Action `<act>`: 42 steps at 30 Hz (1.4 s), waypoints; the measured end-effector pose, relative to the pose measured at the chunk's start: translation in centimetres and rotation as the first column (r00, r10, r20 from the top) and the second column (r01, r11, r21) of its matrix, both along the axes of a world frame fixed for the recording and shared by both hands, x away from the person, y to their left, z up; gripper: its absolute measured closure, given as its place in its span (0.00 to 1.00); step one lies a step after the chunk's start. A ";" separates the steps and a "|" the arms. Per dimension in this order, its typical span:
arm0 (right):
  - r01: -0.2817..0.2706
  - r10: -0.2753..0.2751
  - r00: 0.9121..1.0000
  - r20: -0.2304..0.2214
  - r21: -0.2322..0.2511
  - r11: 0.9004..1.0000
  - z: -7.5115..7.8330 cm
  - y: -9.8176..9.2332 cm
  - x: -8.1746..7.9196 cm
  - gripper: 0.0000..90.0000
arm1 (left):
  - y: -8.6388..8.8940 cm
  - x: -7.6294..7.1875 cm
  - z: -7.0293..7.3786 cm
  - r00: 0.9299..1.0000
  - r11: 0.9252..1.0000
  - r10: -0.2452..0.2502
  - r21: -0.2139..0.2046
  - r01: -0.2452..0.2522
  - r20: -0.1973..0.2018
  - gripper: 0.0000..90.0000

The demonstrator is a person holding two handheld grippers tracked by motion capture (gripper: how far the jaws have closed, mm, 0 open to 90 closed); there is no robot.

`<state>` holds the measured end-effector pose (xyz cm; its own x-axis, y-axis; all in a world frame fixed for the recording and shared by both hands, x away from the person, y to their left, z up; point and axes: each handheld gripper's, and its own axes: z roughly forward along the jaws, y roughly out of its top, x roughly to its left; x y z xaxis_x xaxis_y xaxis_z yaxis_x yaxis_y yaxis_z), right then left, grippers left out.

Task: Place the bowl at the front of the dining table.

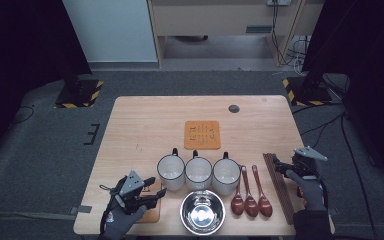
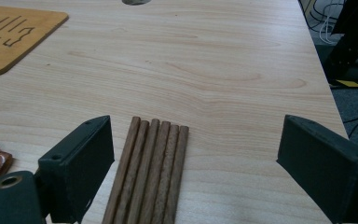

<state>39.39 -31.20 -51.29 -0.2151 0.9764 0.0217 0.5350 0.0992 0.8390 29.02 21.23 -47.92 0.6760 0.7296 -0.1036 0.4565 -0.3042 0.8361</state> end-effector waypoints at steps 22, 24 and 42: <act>0.054 -0.054 0.998 -0.034 -0.011 0.998 -1.0 -1.9 0.0 0.11 | -3.3 -0.7 -1.8 0.994 0.996 -0.083 0.023 0.085 -0.072 0.50; 0.061 -0.062 0.997 -0.037 -0.021 0.998 -1.1 -2.1 0.1 0.11 | -3.8 -0.7 -2.0 0.992 0.995 -0.094 0.027 0.096 -0.082 0.50; 0.076 -0.080 0.994 -0.078 -0.053 0.996 -2.3 -2.8 0.1 0.11 | -4.9 -1.0 -1.7 0.989 0.993 -0.115 -0.004 0.115 -0.093 0.52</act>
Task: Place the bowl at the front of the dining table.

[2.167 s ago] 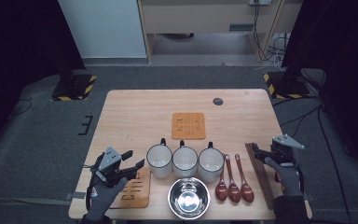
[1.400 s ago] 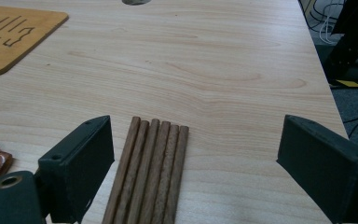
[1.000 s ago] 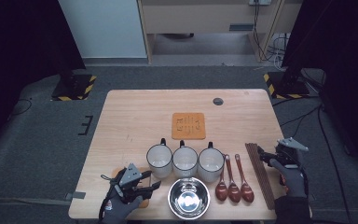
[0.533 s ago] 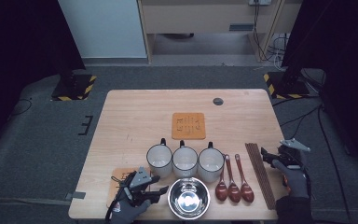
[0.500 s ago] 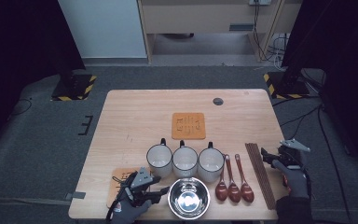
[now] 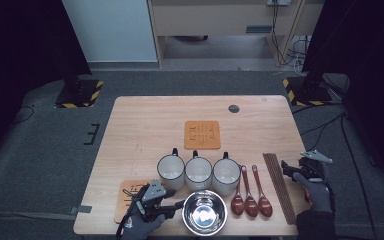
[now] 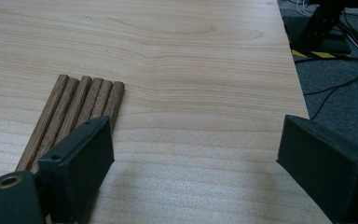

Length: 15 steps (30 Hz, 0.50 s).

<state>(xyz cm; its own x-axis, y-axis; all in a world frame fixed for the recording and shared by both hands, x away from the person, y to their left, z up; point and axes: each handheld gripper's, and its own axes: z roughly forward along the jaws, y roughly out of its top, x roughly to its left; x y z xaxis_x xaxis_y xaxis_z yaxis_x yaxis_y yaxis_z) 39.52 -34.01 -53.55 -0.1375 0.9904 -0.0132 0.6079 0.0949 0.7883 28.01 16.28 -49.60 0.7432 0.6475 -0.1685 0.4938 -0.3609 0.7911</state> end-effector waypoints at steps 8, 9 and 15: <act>-0.003 0.003 1.000 -0.006 0.006 1.000 0.0 -0.1 0.0 0.11 | -1.2 0.1 -0.5 0.999 1.000 -0.013 0.013 0.013 -0.034 0.52; -0.002 0.002 1.000 -0.008 0.008 1.000 0.0 -0.1 0.0 0.12 | -1.4 0.1 -0.7 0.999 1.000 -0.011 0.019 0.011 -0.039 0.52; 0.009 -0.009 0.999 -0.036 0.012 1.000 -0.1 -0.4 0.0 0.12 | -2.2 0.4 -1.2 0.997 0.999 -0.005 0.039 0.007 -0.073 0.54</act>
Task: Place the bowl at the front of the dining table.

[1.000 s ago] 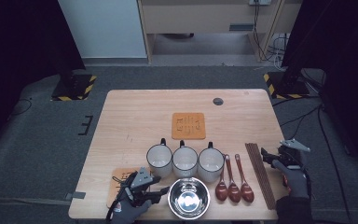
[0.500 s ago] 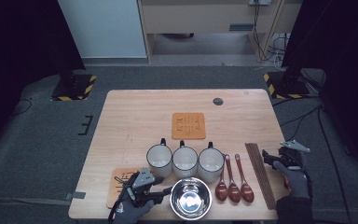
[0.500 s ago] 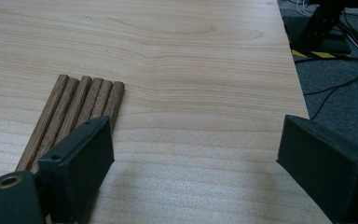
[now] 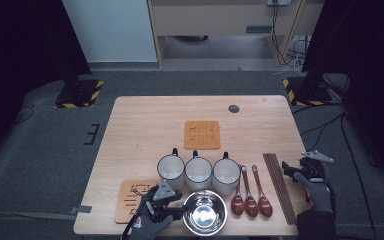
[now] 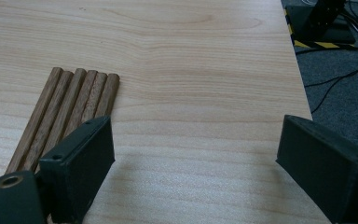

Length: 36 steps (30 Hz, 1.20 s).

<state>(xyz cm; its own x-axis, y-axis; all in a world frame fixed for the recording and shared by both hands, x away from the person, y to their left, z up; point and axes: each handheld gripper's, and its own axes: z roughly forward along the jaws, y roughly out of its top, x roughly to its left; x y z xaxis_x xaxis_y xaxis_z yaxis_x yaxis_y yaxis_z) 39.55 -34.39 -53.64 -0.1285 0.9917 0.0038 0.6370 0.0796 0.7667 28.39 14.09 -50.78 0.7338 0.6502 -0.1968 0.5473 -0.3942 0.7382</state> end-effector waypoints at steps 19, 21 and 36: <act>-0.013 0.012 0.998 -0.067 -0.007 1.000 -0.2 0.0 0.4 0.09 | -2.0 0.3 -1.1 0.998 0.997 0.007 0.073 -0.003 -0.057 0.69; -0.013 0.012 0.998 -0.067 -0.012 1.000 -0.2 0.0 0.4 0.08 | -2.0 0.3 -1.1 0.998 0.998 0.002 0.070 0.002 -0.059 0.72; -0.015 0.014 0.996 -0.083 -0.007 1.000 -0.3 -0.1 0.5 0.02 | -2.0 0.3 -1.2 0.996 0.996 0.052 0.078 -0.047 -0.067 0.88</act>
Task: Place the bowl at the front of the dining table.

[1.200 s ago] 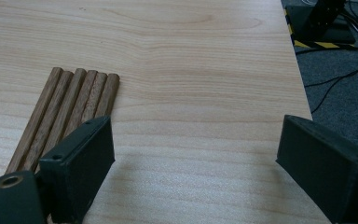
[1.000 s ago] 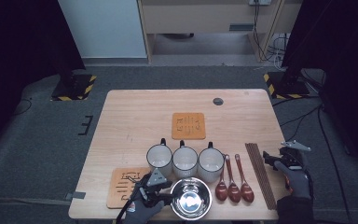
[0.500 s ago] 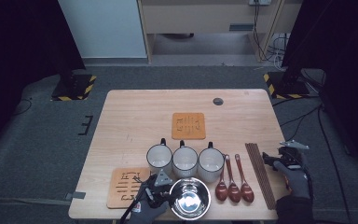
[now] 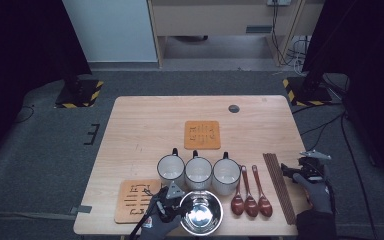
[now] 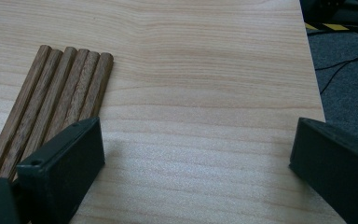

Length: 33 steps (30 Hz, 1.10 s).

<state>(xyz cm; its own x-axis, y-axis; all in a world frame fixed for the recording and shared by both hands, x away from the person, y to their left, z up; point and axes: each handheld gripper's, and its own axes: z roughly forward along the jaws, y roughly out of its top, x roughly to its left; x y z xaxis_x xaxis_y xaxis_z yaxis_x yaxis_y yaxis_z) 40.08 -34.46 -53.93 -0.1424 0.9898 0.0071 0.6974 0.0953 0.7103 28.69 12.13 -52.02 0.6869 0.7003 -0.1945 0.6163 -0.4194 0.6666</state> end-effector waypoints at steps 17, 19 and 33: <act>0.008 -0.008 1.000 -0.003 0.000 1.000 0.0 0.0 -0.1 0.01 | 1.1 -0.8 1.6 1.000 0.999 0.001 -0.051 0.000 0.022 0.95; 0.008 -0.008 1.000 -0.004 -0.001 1.000 0.0 0.0 -0.1 0.01 | 1.3 -1.0 1.9 0.999 0.998 0.000 -0.059 0.002 0.036 0.95; 0.008 -0.008 1.000 -0.003 -0.001 1.000 0.0 0.0 -0.1 0.01 | 2.9 -1.7 4.8 0.993 0.992 0.015 -0.127 0.000 0.119 0.95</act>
